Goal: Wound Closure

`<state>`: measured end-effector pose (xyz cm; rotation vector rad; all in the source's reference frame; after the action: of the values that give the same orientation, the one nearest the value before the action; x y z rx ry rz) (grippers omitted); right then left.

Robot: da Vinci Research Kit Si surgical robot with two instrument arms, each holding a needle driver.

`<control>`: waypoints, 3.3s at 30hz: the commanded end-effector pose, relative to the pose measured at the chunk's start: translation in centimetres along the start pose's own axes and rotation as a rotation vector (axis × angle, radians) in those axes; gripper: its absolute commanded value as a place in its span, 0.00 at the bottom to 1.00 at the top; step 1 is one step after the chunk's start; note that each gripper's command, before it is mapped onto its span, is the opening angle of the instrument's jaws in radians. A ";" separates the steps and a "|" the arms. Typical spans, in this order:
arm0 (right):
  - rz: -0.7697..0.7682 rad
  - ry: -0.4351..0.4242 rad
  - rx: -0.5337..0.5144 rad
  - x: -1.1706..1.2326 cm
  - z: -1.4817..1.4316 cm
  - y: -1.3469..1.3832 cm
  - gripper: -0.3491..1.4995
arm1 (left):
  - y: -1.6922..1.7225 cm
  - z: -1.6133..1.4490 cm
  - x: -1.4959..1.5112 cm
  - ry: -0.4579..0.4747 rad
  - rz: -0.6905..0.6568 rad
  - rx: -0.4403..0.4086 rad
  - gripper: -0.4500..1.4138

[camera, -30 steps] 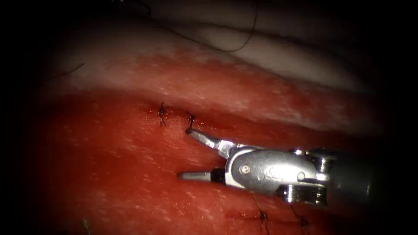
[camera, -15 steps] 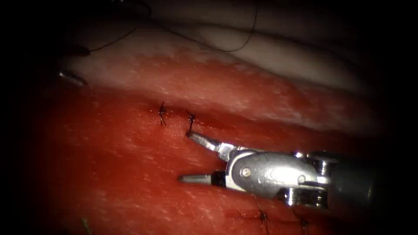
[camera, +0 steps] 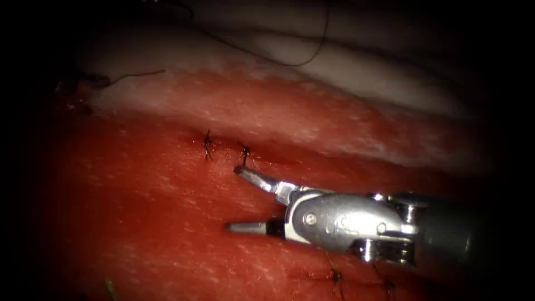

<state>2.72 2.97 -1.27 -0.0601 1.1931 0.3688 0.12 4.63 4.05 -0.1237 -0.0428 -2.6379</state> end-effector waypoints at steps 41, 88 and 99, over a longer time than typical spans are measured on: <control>0.092 -0.006 -0.055 0.01 -0.42 0.06 0.90 | -2.10 -0.30 1.30 0.775 -0.769 -0.082 0.40; 0.100 -0.012 -0.073 0.04 -0.26 -0.01 0.90 | -2.44 2.42 1.90 0.592 -1.174 -0.312 0.05; 0.099 -0.011 -0.072 0.04 -0.28 -0.01 0.90 | -2.31 0.95 1.64 0.758 -1.212 -0.316 0.05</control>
<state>2.41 2.87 -1.43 -0.0598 1.1708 0.5003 -2.31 5.82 4.89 1.1429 0.8231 -3.5871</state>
